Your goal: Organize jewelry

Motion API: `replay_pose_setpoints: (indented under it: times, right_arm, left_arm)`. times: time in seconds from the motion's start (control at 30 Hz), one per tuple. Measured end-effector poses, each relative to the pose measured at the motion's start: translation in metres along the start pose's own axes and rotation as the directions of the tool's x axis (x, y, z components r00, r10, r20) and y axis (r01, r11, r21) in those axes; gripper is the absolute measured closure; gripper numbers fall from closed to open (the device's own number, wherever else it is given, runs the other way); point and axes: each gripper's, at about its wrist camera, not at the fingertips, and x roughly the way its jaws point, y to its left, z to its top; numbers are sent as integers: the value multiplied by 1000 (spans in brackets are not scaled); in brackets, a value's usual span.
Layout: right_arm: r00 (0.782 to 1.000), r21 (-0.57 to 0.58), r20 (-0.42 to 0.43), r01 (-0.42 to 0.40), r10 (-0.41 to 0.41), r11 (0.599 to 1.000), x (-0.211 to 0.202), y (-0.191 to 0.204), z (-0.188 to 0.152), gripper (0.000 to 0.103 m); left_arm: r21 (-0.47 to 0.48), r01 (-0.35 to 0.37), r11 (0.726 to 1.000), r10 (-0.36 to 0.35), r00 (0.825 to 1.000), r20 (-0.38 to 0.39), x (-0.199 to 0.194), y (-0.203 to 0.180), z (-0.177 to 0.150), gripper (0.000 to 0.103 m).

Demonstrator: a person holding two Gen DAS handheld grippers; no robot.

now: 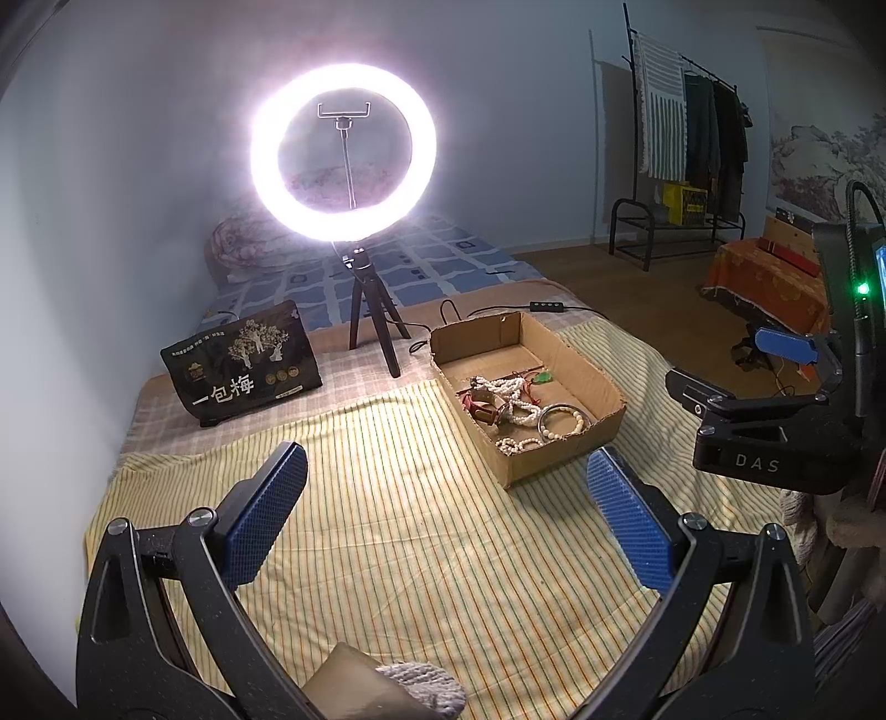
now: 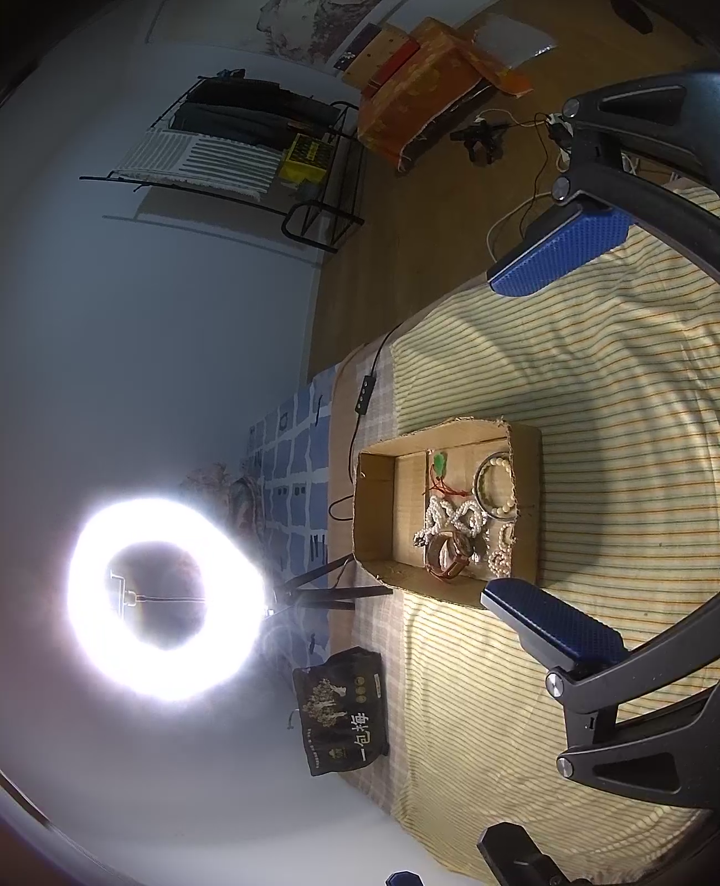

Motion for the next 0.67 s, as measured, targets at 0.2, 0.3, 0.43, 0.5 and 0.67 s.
replay_pose_setpoints:
  times: [0.2,0.3,0.43,0.5,0.67]
  right_arm:
    - [1000,2,-4,-2,2,1000,1,1,-1,0]
    - [1000,-2,-7,-5,5,1000,1,3,-2,0]
    - [1000,-3,-10,-7,7,1000,2,3,-2,0]
    - [1000,-2,-11,-7,7,1000,2,3,-2,0]
    - [1000,0,-16,-5,5,1000,3,3,-3,0]
  left_arm:
    - [0,0,1000,0,1000,0,0,0,0,0]
    - [0,0,1000,0,1000,0,0,0,0,0]
    - [0,0,1000,0,1000,0,0,0,0,0]
    - [1,-4,1000,4,1000,4,-1,0,0,0]
    - [6,-17,1000,17,1000,15,-3,-3,4,0]
